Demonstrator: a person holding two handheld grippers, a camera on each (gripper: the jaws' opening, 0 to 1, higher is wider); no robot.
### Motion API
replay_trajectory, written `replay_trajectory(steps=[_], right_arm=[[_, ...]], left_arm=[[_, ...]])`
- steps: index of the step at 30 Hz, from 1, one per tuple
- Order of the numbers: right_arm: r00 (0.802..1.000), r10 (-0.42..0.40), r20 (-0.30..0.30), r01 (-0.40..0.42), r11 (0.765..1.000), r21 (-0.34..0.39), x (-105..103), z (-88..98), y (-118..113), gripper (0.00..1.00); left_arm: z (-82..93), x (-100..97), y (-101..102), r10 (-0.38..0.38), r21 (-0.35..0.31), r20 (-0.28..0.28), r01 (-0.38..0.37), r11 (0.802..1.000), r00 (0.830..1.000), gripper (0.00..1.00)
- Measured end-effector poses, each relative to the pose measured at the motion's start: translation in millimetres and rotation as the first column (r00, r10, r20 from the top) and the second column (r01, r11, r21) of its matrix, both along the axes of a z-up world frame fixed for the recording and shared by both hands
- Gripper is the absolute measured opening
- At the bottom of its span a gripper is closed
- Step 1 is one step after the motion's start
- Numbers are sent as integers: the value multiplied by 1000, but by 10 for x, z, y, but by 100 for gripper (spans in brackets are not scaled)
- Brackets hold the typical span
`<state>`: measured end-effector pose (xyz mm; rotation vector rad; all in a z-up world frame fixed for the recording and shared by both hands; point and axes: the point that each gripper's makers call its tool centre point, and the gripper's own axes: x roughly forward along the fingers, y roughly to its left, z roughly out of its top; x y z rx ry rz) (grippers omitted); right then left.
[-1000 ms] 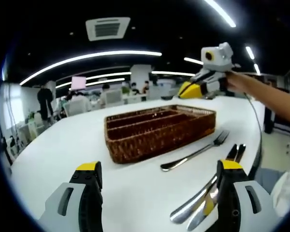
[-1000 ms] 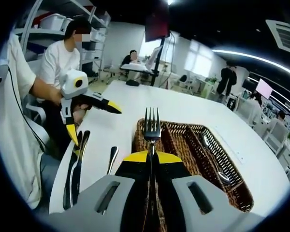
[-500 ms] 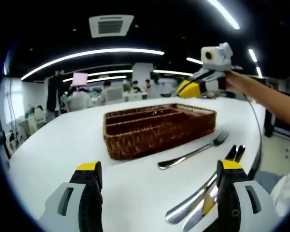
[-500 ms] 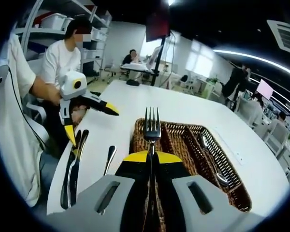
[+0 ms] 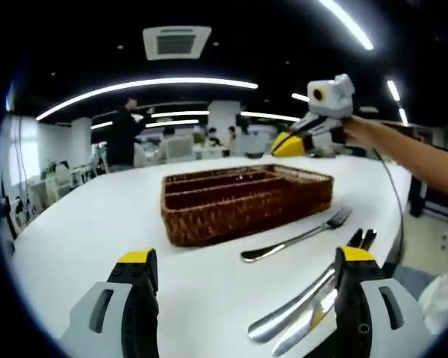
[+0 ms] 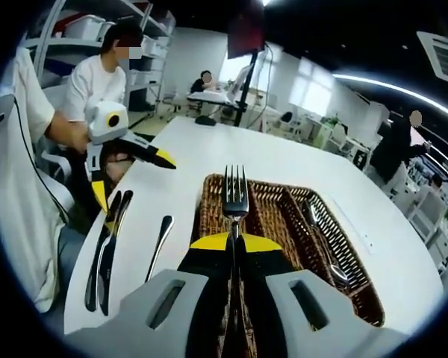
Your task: Arrange the knives, forks, and spoons in their matching storage slots by inserting each utensil handle-first until every utensil is classified and aligned in the correct compartment
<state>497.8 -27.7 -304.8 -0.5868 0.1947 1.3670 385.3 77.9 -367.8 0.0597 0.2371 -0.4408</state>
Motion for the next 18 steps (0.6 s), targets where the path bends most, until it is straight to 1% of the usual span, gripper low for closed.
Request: replay_trajectory(steps=[3,5,8,11,14,16,18], right_arm=[[1000,4,5,-4,1000,-9,9,-21,2,3],[1000,9,10,-9,1000,-5,11,-13,7,3],[1000,8,4,-8,1000,-3,38,-1,12,3],[1000,8,9,-8,1000,-9,45,-10,20,3],[1000,9,6,-8,1000,-9,39,-18,33,3],[1000,8,2,-8,1000,-6,44,-14,43,3],[1000,15,8,-15,1000,-8,42,-9,43,3]], left_arm=[[-18,-9,20,7,14,-1,-7,1000,1000,99],[-20,-28,8,9,-2,-4,-9,1000,1000,99],[-28,-40,5,12,-1,-4,-12,1000,1000,99],[-9,-58,-22,19,-20,-1,-19,1000,1000,99],[-10,-70,-40,26,-20,2,-26,999,1000,99],[-11,-68,-35,32,-21,6,-32,999,999,99],[-19,-34,26,41,-41,3,-41,998,999,99]])
